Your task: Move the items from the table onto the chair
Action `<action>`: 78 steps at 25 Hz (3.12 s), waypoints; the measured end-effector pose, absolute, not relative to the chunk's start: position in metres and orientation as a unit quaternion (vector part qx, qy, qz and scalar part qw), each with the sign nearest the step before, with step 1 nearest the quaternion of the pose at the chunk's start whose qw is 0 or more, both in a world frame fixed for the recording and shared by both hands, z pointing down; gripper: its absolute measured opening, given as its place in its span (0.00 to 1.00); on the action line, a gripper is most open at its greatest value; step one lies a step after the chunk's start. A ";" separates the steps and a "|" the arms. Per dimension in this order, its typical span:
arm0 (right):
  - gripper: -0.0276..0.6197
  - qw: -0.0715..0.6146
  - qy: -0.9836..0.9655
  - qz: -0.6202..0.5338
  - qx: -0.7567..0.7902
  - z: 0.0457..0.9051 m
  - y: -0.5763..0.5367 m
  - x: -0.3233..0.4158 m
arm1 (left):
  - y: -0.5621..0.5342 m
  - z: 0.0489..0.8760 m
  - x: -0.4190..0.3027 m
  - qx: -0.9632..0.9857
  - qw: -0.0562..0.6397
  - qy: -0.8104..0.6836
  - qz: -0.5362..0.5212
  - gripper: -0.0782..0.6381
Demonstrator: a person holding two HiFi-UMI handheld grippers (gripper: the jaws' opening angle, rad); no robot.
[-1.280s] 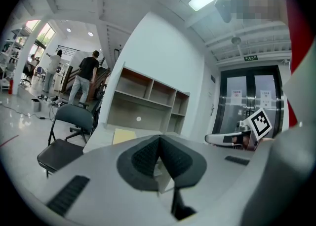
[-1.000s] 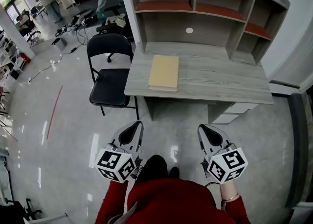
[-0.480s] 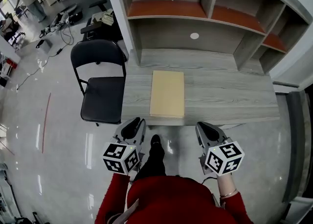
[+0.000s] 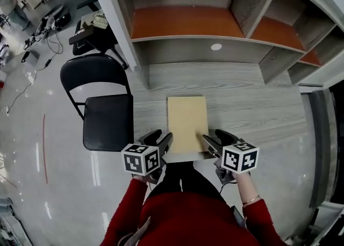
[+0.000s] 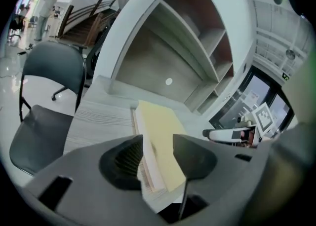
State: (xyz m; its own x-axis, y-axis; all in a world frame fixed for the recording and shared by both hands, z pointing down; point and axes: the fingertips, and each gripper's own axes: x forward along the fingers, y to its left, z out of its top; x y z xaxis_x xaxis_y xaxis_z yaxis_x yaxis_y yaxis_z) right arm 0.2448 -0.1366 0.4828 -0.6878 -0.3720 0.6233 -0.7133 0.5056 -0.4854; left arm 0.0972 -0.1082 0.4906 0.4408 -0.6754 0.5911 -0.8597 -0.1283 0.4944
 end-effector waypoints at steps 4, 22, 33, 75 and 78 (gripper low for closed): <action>0.52 0.270 -0.817 0.419 0.290 0.513 -0.141 0.243 | -0.117 0.510 0.102 0.726 0.470 -0.490 0.112 0.37; 0.44 0.273 -0.790 0.506 0.213 0.529 -0.147 0.229 | -0.124 0.511 0.121 0.718 0.525 -0.447 0.093 0.33; 0.44 0.222 -0.867 0.427 0.124 0.419 -0.150 0.145 | -0.101 0.390 0.045 0.693 0.406 -0.595 0.012 0.33; 0.44 0.307 -0.790 0.495 0.191 0.719 -0.081 -0.230 | -0.036 0.707 -0.337 0.619 0.542 -0.567 0.037 0.32; 0.44 0.309 -0.776 0.513 0.199 0.757 -0.083 -0.230 | -0.040 0.745 -0.337 0.612 0.551 -0.565 0.053 0.32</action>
State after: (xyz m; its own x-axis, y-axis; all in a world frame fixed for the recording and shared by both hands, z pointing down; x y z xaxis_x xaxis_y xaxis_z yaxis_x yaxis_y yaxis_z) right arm -0.2296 -0.0826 0.7574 -0.7304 0.0077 0.6829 -0.6252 0.3949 -0.6732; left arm -0.3373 -0.0404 0.7447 0.3554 -0.6335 0.6873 -0.7499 0.2458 0.6142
